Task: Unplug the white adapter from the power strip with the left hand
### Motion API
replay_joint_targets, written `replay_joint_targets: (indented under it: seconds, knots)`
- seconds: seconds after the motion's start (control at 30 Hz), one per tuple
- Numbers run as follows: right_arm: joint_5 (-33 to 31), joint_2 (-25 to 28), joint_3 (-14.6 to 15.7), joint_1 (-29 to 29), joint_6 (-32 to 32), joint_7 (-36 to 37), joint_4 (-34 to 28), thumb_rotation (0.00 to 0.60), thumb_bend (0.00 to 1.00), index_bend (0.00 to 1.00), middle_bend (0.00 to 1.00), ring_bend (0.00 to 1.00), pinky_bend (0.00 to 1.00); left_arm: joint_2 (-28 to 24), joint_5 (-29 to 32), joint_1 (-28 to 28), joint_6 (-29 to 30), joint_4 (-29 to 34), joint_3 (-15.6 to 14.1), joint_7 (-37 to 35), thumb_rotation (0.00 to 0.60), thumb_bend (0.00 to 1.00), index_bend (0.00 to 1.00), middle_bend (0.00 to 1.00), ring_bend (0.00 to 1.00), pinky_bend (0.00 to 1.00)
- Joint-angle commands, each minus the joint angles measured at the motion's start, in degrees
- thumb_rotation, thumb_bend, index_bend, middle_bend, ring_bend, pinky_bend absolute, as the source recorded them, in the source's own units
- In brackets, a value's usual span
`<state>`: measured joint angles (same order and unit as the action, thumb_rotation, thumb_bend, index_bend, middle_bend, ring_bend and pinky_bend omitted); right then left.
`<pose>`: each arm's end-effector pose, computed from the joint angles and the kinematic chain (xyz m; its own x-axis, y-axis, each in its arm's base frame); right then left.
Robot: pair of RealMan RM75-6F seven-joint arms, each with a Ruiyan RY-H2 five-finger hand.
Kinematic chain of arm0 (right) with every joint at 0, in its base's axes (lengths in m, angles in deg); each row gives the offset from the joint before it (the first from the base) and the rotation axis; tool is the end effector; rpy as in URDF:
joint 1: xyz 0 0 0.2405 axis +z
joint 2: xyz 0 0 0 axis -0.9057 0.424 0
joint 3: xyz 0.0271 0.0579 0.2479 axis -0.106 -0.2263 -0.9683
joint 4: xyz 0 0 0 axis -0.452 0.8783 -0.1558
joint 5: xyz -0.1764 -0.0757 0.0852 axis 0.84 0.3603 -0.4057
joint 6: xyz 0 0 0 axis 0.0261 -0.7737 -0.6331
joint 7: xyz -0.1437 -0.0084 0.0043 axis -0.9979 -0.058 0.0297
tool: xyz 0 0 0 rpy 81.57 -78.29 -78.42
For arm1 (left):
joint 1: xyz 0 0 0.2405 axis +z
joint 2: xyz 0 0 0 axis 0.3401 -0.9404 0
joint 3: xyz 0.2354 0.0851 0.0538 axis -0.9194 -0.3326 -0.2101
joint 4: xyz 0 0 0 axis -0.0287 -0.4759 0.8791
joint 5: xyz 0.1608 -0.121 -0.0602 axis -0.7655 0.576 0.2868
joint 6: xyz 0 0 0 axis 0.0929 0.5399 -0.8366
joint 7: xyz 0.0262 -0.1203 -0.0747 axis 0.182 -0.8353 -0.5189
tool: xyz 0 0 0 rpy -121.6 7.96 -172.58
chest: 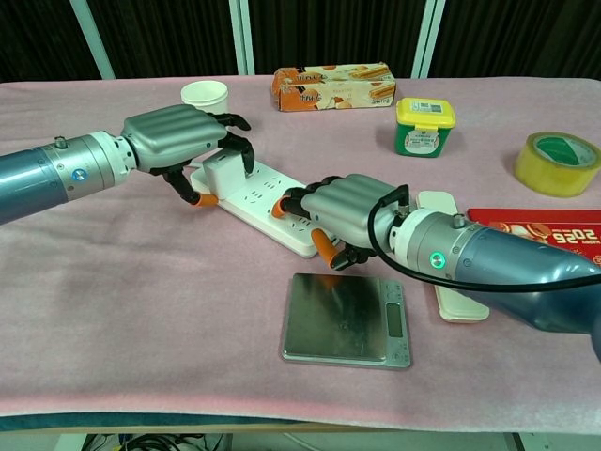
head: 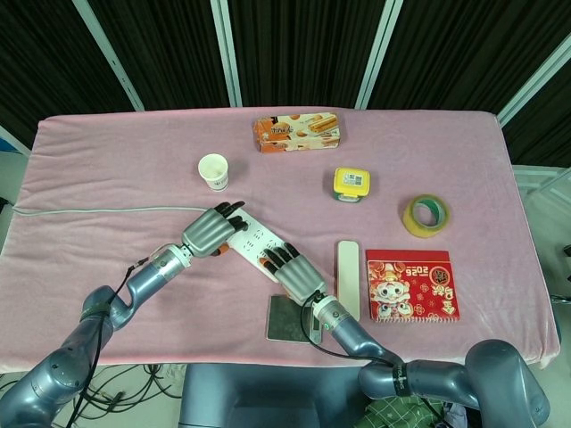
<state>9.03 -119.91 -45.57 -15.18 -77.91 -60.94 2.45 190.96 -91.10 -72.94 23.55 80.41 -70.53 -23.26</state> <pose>-0.0945 -0.3119 -0.1200 0.6473 -0.2758 0.7105 -0.6921 -0.6032 0.3964 -0.1655 0.4130 -0.0623 0.6469 0.0039 0.7626 0.5367 -0.7127 -0.4516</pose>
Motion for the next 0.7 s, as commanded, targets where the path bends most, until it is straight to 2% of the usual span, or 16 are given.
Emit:
replay_joint_targets:
  seconds: [0.03, 0.2, 0.43, 0.6, 0.7]
  knots:
    - [0.0, 0.0, 0.0, 0.0, 0.0, 0.0, 0.0, 0.6, 0.8, 0.17, 0.16, 0.15, 0.1, 0.0, -0.1, 0.0, 0.0, 0.1, -0.1, 0.1, 0.6, 0.28, 0.36, 0.41, 0.08, 0.23]
    - [-0.1, 0.0, 0.0, 0.0, 0.0, 0.0, 0.1, 0.6, 0.8, 0.17, 0.16, 0.16, 0.1, 0.1, -0.1, 0.0, -0.2, 0.1, -0.1, 0.1, 0.6, 0.36, 0.37, 0.42, 0.08, 0.24]
    - [-0.4, 0.0, 0.6, 0.1, 1.0, 0.1, 0.6, 0.6, 0.8, 0.17, 0.19, 0.17, 0.1, 0.2, -0.2, 0.0, -1.0, 0.0, -0.3, -0.2, 0.6, 0.37, 0.38, 0.42, 0.08, 0.24]
    - [-0.3, 0.3, 0.5, 0.5, 1.7, 0.5, 0.6, 0.6, 0.8, 0.28, 0.26, 0.21, 0.13, 0.1, -0.1, -0.1, -1.1, 0.0, -0.3, -0.4, 0.6, 0.37, 0.39, 0.42, 0.08, 0.24]
    - [-0.1, 0.4, 0.5, 0.6, 1.9, 0.5, 0.7, 0.6, 0.8, 0.29, 0.26, 0.21, 0.14, 0.1, 0.0, -0.3, -1.4, 0.0, -0.1, -0.7, 0.6, 0.37, 0.39, 0.42, 0.08, 0.24]
